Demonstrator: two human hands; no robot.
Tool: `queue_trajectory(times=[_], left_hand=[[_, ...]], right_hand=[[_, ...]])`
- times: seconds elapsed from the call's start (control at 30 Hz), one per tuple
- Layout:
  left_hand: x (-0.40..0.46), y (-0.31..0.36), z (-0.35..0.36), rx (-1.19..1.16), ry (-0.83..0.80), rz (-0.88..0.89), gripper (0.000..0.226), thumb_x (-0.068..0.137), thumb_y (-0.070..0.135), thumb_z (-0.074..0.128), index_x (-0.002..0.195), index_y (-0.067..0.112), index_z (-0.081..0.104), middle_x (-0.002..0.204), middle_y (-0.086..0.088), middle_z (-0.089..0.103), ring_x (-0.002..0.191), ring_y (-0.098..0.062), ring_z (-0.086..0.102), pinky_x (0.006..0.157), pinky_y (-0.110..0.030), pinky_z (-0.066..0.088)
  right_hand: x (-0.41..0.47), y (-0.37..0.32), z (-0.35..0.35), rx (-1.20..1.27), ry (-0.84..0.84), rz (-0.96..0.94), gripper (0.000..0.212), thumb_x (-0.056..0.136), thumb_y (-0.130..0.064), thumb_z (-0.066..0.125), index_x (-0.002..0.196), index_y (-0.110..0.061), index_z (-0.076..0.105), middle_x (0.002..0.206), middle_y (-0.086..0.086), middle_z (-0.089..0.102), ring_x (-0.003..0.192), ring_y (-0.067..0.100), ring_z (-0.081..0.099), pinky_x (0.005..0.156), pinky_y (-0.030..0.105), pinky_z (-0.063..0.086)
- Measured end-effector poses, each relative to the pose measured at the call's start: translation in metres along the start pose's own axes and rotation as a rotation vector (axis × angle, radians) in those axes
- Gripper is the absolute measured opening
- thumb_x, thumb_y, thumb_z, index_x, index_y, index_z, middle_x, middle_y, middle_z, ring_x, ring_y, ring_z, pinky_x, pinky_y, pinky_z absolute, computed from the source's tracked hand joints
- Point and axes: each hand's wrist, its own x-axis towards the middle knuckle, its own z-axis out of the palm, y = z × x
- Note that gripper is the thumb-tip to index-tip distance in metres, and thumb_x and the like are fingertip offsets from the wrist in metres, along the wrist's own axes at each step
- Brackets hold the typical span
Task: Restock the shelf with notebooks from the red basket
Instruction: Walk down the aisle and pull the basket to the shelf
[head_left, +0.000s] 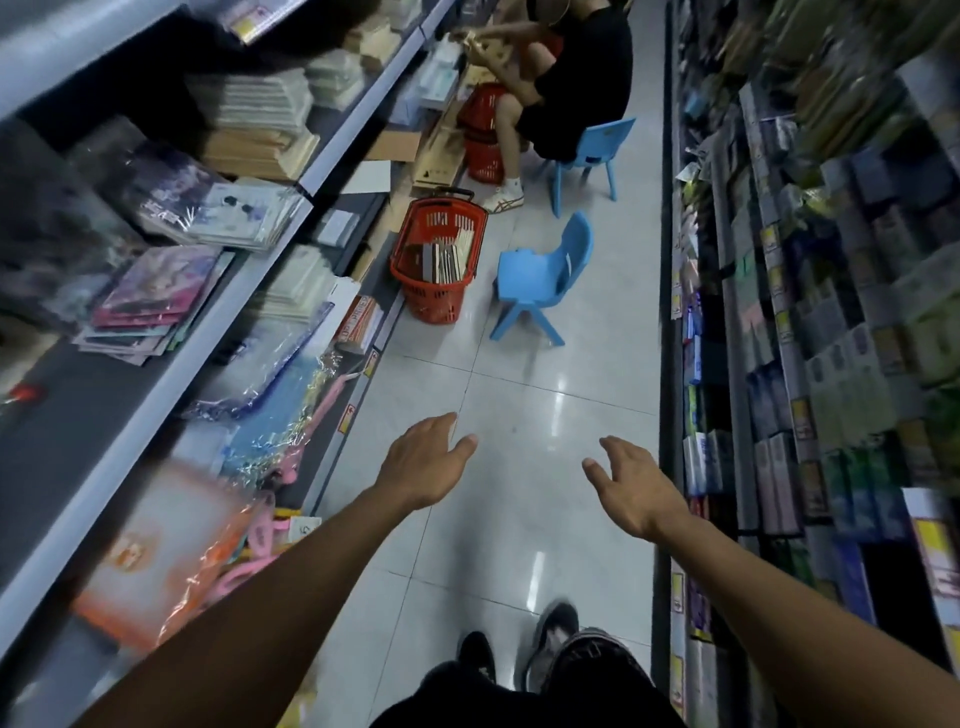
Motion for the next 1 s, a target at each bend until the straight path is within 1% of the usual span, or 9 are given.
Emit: queue_trajectory(times=[0.1, 0.27, 0.43, 0.63, 0.77, 1.0], left_hand=[[0.035, 0.008, -0.006, 0.023, -0.021, -0.011, 0.068, 0.104, 0.062, 0.034, 0.162, 0.027, 0.027, 0.168, 0.001, 0.028, 0.154, -0.024, 0.027, 0.124, -0.045, 0.024], [0.106, 0.032, -0.015, 0.048, -0.024, -0.013, 0.069, 0.102, 0.064, 0.034, 0.161, 0.029, 0.028, 0.168, 0.001, 0.028, 0.154, -0.024, 0.027, 0.123, -0.046, 0.025], [0.190, 0.079, -0.035, 0.061, 0.007, -0.017, 0.070, 0.101, 0.065, 0.034, 0.160, 0.029, 0.030, 0.168, 0.001, 0.030, 0.154, -0.022, 0.028, 0.123, -0.046, 0.025], [0.282, 0.143, -0.065, 0.050, 0.038, -0.036, 0.070, 0.100, 0.066, 0.037, 0.159, 0.028, 0.032, 0.166, 0.000, 0.034, 0.152, -0.022, 0.032, 0.122, -0.047, 0.030], [0.331, 0.180, -0.083, 0.054, 0.055, -0.032, 0.071, 0.101, 0.064, 0.037, 0.160, 0.026, 0.031, 0.167, -0.001, 0.031, 0.153, -0.022, 0.028, 0.124, -0.046, 0.026], [0.405, 0.202, -0.104, 0.065, 0.059, -0.042, 0.073, 0.099, 0.066, 0.036, 0.160, 0.027, 0.033, 0.165, 0.000, 0.035, 0.152, -0.020, 0.032, 0.123, -0.045, 0.029]], right_hand=[[0.031, 0.004, -0.008, 0.017, -0.009, 0.007, 0.072, 0.106, -0.059, 0.031, 0.163, -0.016, 0.029, 0.171, 0.000, 0.027, 0.158, 0.018, 0.018, 0.127, 0.041, 0.023], [0.094, 0.017, -0.029, 0.053, -0.011, -0.001, 0.071, 0.107, -0.058, 0.032, 0.164, -0.016, 0.028, 0.171, 0.001, 0.027, 0.158, 0.018, 0.017, 0.127, 0.039, 0.021], [0.180, 0.036, -0.074, 0.098, -0.009, -0.001, 0.071, 0.106, -0.059, 0.032, 0.163, -0.016, 0.029, 0.170, 0.002, 0.028, 0.158, 0.019, 0.019, 0.127, 0.042, 0.024], [0.268, 0.052, -0.137, 0.124, -0.028, -0.020, 0.068, 0.107, -0.056, 0.033, 0.162, -0.016, 0.030, 0.169, 0.002, 0.030, 0.156, 0.020, 0.023, 0.125, 0.041, 0.027], [0.324, 0.058, -0.173, 0.107, -0.042, -0.036, 0.068, 0.108, -0.057, 0.032, 0.163, -0.016, 0.029, 0.169, 0.002, 0.030, 0.156, 0.020, 0.024, 0.125, 0.041, 0.028], [0.402, 0.060, -0.213, 0.103, -0.054, -0.063, 0.067, 0.108, -0.054, 0.035, 0.161, -0.014, 0.033, 0.167, 0.003, 0.034, 0.155, 0.020, 0.027, 0.123, 0.039, 0.029]])
